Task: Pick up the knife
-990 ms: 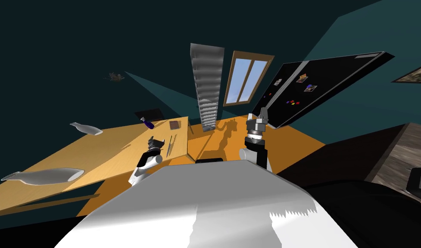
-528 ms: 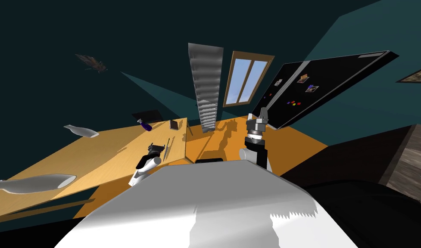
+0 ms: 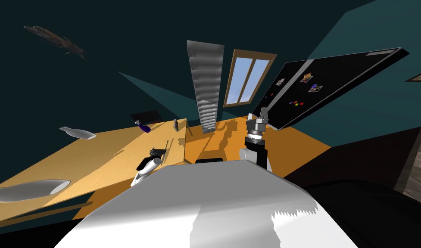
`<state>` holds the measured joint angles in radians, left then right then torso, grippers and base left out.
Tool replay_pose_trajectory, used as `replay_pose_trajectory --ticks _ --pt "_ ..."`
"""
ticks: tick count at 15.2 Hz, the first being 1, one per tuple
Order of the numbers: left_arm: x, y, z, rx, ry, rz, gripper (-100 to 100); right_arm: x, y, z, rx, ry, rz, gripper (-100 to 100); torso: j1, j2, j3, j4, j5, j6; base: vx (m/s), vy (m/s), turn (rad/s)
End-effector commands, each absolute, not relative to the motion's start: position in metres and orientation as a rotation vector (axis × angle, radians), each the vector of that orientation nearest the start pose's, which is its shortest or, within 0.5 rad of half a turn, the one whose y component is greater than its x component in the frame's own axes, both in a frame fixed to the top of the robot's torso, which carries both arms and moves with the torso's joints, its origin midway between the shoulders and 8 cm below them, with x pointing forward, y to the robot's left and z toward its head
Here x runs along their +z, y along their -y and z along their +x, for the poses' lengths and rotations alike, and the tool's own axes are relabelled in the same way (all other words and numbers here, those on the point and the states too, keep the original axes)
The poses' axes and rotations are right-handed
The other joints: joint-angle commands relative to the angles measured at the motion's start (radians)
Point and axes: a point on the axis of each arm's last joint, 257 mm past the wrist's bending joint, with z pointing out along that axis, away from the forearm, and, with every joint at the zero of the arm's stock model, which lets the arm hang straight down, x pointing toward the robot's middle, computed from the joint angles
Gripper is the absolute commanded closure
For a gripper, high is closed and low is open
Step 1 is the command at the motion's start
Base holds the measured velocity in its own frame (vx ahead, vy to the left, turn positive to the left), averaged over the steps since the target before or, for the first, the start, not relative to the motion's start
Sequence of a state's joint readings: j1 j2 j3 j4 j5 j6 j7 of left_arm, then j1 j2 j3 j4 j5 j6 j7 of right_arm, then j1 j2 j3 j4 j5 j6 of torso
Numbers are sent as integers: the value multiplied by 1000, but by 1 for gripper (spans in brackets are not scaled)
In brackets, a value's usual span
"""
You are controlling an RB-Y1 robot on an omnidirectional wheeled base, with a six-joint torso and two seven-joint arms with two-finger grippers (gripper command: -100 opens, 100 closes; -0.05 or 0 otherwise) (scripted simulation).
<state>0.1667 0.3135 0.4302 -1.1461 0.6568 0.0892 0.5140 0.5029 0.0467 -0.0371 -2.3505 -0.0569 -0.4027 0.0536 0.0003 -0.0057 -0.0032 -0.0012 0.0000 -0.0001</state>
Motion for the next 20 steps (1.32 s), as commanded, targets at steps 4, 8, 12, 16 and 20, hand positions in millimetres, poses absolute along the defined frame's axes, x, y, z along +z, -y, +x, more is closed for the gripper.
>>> replay_pose_trajectory --ticks 4,8,12,16,20 --pt "-463 -579 328 -1016 -73 -2360 -100 37 303 341 1245 -571 724 0 1 -1 0 0 0 0 81 11 6" --pt "-484 -573 316 -998 23 -2436 -100 37 303 341 1245 -571 724 0 2 0 0 0 0 0 72 26 6" --pt "-495 -562 319 -998 44 -2447 -100 37 303 341 1245 -571 724 0 1 2 1 0 0 0 41 24 4" --pt "-496 -559 321 -999 45 -2448 100 37 303 341 1245 -571 724 0 5 4 2 1 1 0 23 75 -17" --pt "-496 -559 321 -1000 45 -2447 100 37 303 341 1245 -571 724 0 0 6 3 1 0 0 0 0 0"
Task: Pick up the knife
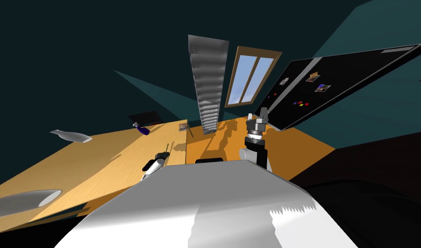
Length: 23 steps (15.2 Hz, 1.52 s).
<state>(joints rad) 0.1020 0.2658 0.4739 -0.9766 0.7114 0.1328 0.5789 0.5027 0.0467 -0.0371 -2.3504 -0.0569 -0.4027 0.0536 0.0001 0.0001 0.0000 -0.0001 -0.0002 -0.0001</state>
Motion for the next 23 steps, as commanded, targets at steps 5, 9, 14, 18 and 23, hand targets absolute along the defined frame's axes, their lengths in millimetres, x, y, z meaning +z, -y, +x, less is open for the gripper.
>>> replay_pose_trajectory --ticks 5,9,14,18,23 --pt "-493 -579 305 -958 41 -2464 -100 37 303 341 1245 -571 724 0 -6 -1 0 0 -1 0 22 -95 -14" --pt "-500 -602 272 -862 43 -2511 -100 37 303 341 1245 -571 724 0 -9 -12 -7 -2 -2 0 186 -122 -33" --pt "-506 -624 233 -751 61 -2566 -100 37 303 341 1245 -571 724 0 -3 -13 -7 -3 -1 0 182 -42 -9" --pt "-510 -635 204 -674 81 -2608 -100 37 303 341 1245 -571 724 0 -1 -9 -5 -2 0 0 128 -16 8" --pt "-514 -648 164 -566 111 -2663 -100 37 303 341 1245 -571 724 0 0 -9 -5 -2 0 0 127 -3 20"
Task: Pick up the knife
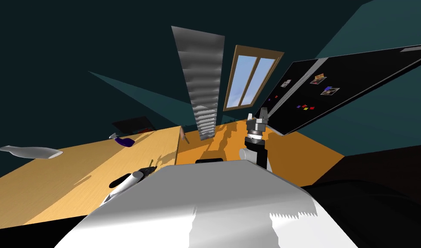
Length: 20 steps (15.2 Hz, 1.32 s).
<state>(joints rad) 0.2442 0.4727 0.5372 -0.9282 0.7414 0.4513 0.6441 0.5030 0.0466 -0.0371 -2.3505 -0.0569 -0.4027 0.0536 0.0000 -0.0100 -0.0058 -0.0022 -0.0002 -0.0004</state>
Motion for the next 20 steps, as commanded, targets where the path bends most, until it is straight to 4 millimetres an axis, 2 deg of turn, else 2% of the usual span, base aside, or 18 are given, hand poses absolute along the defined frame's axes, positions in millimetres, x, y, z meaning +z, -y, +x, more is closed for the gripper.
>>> replay_pose_trajectory --ticks 1,3,4,9,17,18,19,20 --pt "-514 -648 164 -566 111 -2663 -100 37 303 341 1245 -571 724 0 0 0 0 0 0 0 128 -7 22" --pt "-515 -653 145 -514 128 -2688 -100 37 303 341 1245 -571 724 0 0 1 1 0 0 0 114 -4 22" --pt "-515 -653 145 -514 128 -2688 -100 37 303 341 1245 -571 724 0 0 1 1 0 0 0 100 -7 24" --pt "-516 -659 100 -393 172 -2749 -100 37 303 341 1245 -571 724 0 0 2 1 1 0 0 110 -3 38" --pt "-519 -654 43 -248 246 -2831 -100 37 303 341 1245 -571 724 0 0 4 2 1 0 0 100 -1 45" --pt "-520 -652 37 -233 255 -2841 -100 37 303 341 1245 -571 724 0 0 5 3 1 0 0 76 11 56" --pt "-519 -655 46 -255 244 -2826 -100 37 303 341 1245 -571 724 0 1 5 3 1 0 0 45 7 24" --pt "-524 -654 39 -247 280 -2825 -100 37 303 341 1245 -571 724 0 1 6 3 1 0 0 -12 5 -118"
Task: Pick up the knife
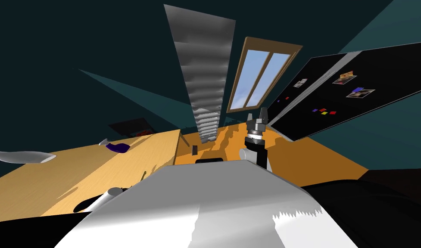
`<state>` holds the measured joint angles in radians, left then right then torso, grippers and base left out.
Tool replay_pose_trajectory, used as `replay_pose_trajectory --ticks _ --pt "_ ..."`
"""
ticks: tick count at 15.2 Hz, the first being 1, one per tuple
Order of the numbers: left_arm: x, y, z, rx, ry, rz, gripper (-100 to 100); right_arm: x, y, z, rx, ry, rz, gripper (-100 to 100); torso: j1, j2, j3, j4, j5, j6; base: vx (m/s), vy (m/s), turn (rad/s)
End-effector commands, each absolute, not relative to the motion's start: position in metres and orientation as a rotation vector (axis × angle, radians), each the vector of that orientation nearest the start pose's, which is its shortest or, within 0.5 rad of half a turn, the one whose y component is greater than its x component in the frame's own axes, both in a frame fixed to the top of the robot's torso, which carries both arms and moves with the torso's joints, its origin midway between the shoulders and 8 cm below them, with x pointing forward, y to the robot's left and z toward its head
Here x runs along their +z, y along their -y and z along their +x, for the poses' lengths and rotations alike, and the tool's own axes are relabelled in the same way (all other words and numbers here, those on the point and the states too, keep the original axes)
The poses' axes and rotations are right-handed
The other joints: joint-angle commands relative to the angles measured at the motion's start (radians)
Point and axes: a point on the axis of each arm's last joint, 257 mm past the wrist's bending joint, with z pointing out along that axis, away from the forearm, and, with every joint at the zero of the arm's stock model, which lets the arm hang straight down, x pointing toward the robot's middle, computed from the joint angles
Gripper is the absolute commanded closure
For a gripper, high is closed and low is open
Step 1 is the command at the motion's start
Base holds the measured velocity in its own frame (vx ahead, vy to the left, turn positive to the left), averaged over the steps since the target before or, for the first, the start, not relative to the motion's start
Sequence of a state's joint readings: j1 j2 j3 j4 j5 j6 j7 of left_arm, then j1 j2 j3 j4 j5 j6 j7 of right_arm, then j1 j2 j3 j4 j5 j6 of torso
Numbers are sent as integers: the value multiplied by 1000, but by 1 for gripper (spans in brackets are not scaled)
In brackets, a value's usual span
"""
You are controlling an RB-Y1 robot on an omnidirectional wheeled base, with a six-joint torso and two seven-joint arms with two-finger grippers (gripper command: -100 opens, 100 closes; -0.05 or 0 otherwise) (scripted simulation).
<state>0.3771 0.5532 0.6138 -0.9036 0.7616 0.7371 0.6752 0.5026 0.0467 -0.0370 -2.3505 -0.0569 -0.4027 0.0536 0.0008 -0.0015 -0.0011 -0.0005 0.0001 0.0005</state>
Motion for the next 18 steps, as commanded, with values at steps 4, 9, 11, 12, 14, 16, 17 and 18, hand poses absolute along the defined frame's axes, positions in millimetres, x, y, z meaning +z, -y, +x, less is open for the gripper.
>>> replay_pose_trajectory --ticks 4,9,11,12,14,16,17,18 --pt "-530 -654 32 -243 330 -2816 -100 37 303 341 1245 -571 723 0 1 7 4 2 0 0 -80 26 -208" --pt "-542 -651 20 -234 413 -2802 -100 37 303 341 1245 -571 724 0 1 8 5 2 0 0 -72 17 -151" --pt "-535 -653 27 -240 364 -2810 100 37 303 341 1245 -571 724 0 3 7 4 2 2 -1 -13 2 66" --pt "-533 -653 30 -241 347 -2813 100 37 303 341 1245 -571 724 0 3 4 2 1 2 -2 78 -22 375" --pt "-528 -654 35 -244 314 -2819 100 37 303 341 1245 -571 724 0 2 -2 -1 -1 1 -3 107 -32 229" --pt "-524 -654 39 -247 280 -2825 100 37 303 341 1245 -571 724 0 2 -5 -3 -1 2 -1 88 -21 146" --pt "-521 -654 42 -248 263 -2828 100 37 303 341 1245 -571 724 0 2 -5 -3 -1 1 -1 82 -19 183" --pt "-523 -654 39 -248 284 -2823 100 37 303 341 1245 -571 724 0 2 -5 -3 -1 1 -1 46 -14 76"
